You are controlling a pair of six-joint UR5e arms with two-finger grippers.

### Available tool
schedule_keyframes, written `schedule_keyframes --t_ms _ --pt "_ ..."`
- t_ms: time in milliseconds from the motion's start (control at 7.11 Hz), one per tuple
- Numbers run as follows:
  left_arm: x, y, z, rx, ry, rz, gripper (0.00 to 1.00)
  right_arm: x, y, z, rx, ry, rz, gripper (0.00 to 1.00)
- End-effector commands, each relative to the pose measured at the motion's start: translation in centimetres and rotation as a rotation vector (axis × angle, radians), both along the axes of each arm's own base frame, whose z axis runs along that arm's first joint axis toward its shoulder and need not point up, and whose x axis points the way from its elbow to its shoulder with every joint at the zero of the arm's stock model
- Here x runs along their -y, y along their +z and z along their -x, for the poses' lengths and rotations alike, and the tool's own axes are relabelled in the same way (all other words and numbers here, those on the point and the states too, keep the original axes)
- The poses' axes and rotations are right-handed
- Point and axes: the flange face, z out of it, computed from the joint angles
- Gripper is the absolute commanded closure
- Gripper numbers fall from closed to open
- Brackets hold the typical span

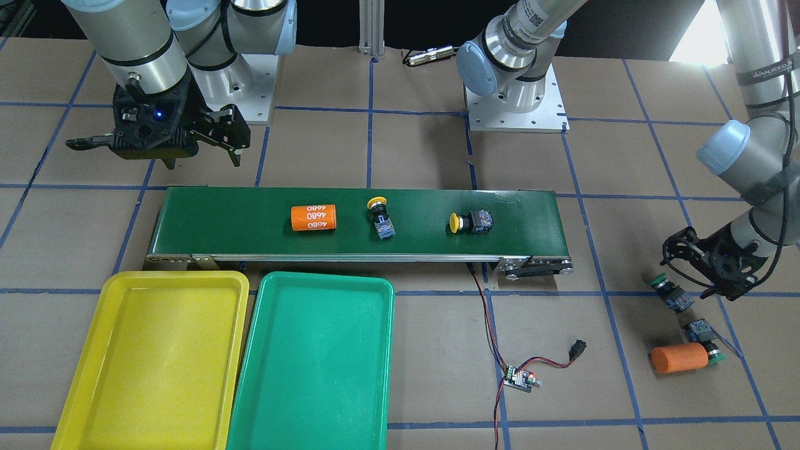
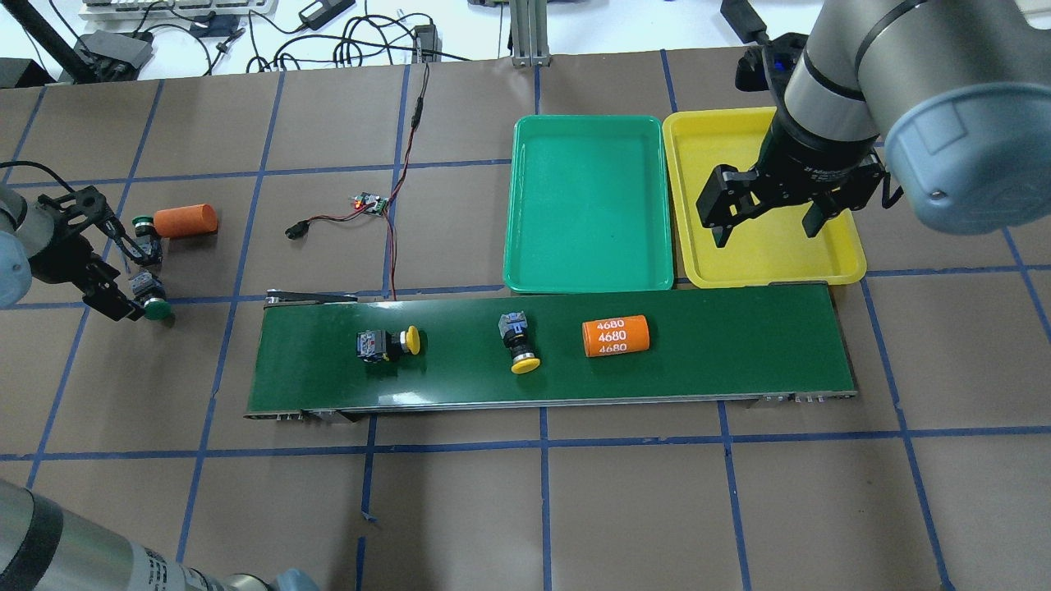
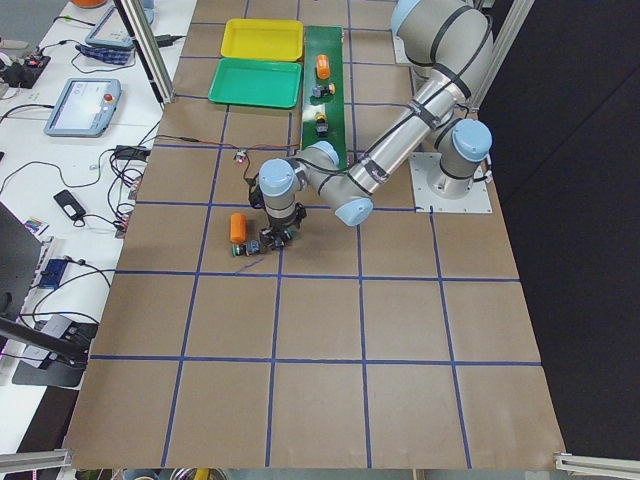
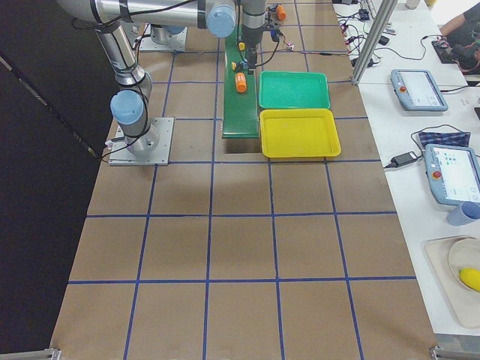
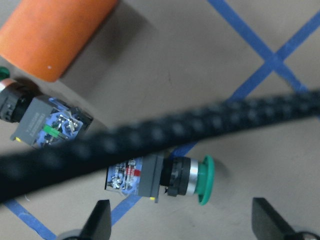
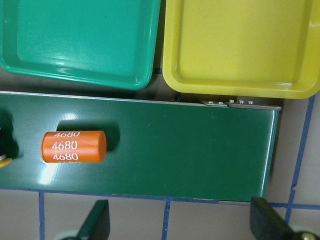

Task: Sort buttons by color to trays
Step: 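Move the left gripper back and grasp a green-capped button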

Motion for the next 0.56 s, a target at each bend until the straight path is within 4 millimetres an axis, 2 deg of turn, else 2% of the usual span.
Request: schedule_keyframes --t_ms 0,422 --pt "0.39 -1.28 -0.26 -0.030 -0.022 0.001 0.00 -0.04 -0.06 -0.10 0.008 -0.009 0.000 0.00" --pt "0.79 -1.25 -0.32 -0.043 -0.024 0.017 0.00 -0.07 0.26 -0.12 0.003 -0.012 0.009 0.00"
